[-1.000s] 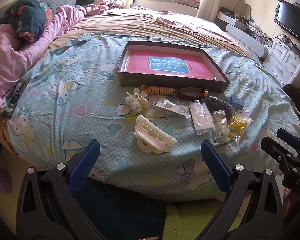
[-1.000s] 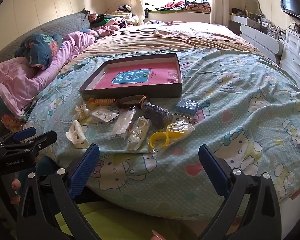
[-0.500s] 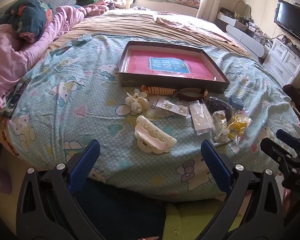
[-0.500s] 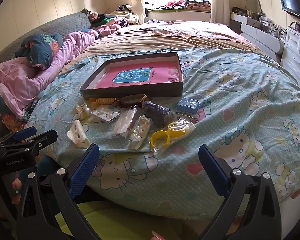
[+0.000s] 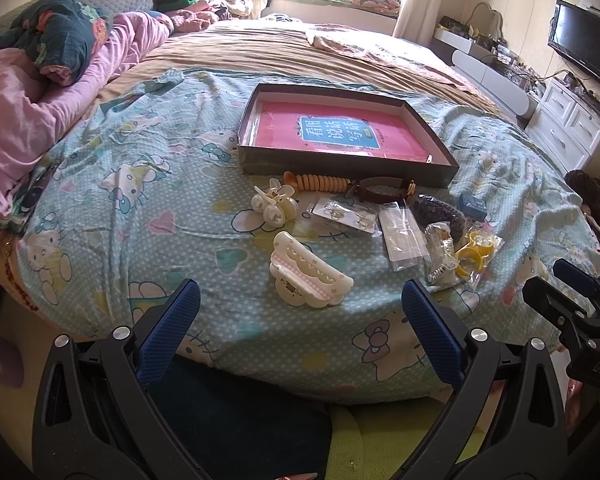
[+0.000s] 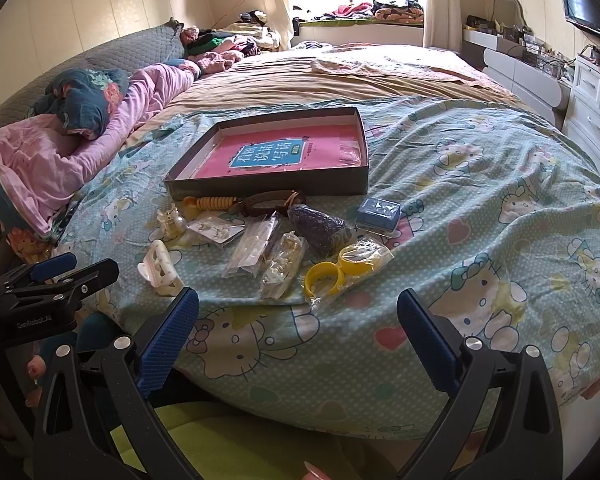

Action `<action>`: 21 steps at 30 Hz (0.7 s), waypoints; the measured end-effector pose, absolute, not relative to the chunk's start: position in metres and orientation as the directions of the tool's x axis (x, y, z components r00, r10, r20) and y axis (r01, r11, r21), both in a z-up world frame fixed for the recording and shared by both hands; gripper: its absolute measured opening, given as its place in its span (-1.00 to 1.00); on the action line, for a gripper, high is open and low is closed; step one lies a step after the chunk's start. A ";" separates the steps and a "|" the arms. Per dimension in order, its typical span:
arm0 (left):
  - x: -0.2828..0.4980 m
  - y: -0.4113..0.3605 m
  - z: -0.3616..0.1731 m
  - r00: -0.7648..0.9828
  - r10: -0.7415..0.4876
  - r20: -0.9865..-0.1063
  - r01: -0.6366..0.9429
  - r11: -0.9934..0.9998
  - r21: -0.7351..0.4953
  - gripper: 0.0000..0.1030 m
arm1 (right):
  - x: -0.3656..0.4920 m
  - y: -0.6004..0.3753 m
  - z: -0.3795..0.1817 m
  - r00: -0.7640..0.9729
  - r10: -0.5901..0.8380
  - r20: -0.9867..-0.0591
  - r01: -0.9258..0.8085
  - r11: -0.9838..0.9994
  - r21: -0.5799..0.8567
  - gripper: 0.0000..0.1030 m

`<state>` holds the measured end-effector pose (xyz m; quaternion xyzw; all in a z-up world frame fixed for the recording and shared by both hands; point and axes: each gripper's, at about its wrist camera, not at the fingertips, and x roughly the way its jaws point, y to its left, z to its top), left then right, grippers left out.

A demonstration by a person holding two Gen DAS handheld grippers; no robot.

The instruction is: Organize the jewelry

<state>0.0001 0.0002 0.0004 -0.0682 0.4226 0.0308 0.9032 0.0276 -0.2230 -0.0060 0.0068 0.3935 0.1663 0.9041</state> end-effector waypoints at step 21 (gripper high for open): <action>0.000 0.001 0.003 0.643 -0.003 -0.765 -0.112 0.989 -0.098 0.83 | 0.024 -0.222 -0.004 0.622 0.346 -0.703 -0.323 0.931 0.172 0.92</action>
